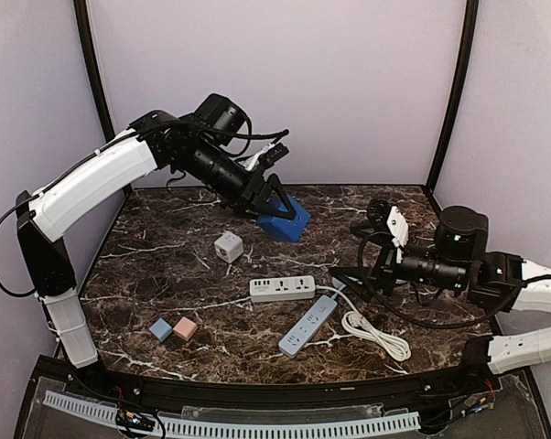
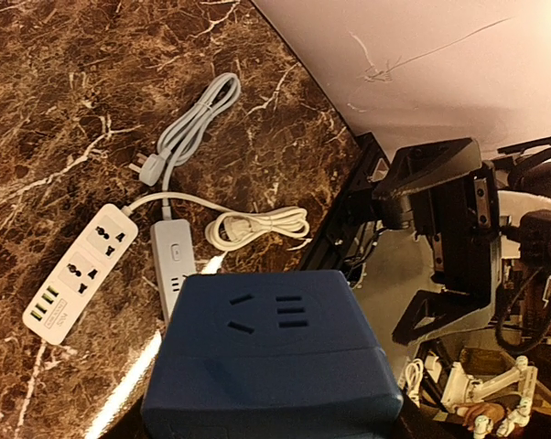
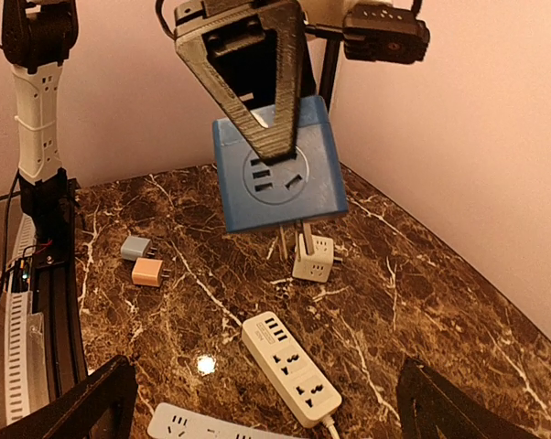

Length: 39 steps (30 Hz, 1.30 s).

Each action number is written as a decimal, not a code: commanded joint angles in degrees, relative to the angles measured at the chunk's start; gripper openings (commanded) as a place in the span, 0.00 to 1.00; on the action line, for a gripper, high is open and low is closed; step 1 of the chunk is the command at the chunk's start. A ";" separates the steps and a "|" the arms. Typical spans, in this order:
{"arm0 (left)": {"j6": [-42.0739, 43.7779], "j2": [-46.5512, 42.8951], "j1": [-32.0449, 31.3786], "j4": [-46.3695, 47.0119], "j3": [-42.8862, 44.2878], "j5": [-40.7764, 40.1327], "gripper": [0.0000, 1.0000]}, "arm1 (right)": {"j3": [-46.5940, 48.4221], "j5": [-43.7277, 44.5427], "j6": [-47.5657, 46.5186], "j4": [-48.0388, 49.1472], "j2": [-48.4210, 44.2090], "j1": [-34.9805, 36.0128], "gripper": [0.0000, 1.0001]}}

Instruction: Insert the plug

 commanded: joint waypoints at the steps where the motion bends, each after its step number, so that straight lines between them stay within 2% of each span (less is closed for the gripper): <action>1: 10.45 -2.70 0.03 -4.72 1.46 -7.20 0.01 | -2.43 6.86 8.15 -7.99 -3.70 0.71 0.99; 9: 21.93 -1.72 0.08 -6.26 1.64 -12.16 0.01 | -3.93 9.38 13.46 -12.53 -7.45 0.70 0.99; 13: 31.34 -1.83 0.04 -7.39 1.10 -13.24 0.01 | -3.26 9.34 14.77 -14.03 -6.70 0.72 0.99; 20: 45.27 -1.38 0.02 -11.96 -1.12 -17.58 0.01 | -1.69 3.53 19.69 -15.44 -4.12 0.67 0.99; 25: 53.49 0.11 0.08 -14.32 -2.13 -18.25 0.01 | -2.68 3.44 24.38 -16.32 -5.04 0.65 0.99; 31: 63.57 1.02 -0.22 -12.60 -6.80 -17.71 0.01 | -3.97 7.24 28.49 -18.88 -7.83 0.66 0.99; 39: 71.36 4.16 -0.95 -5.99 -8.73 -14.78 0.01 | -3.13 8.29 29.98 -22.71 -8.15 0.66 0.99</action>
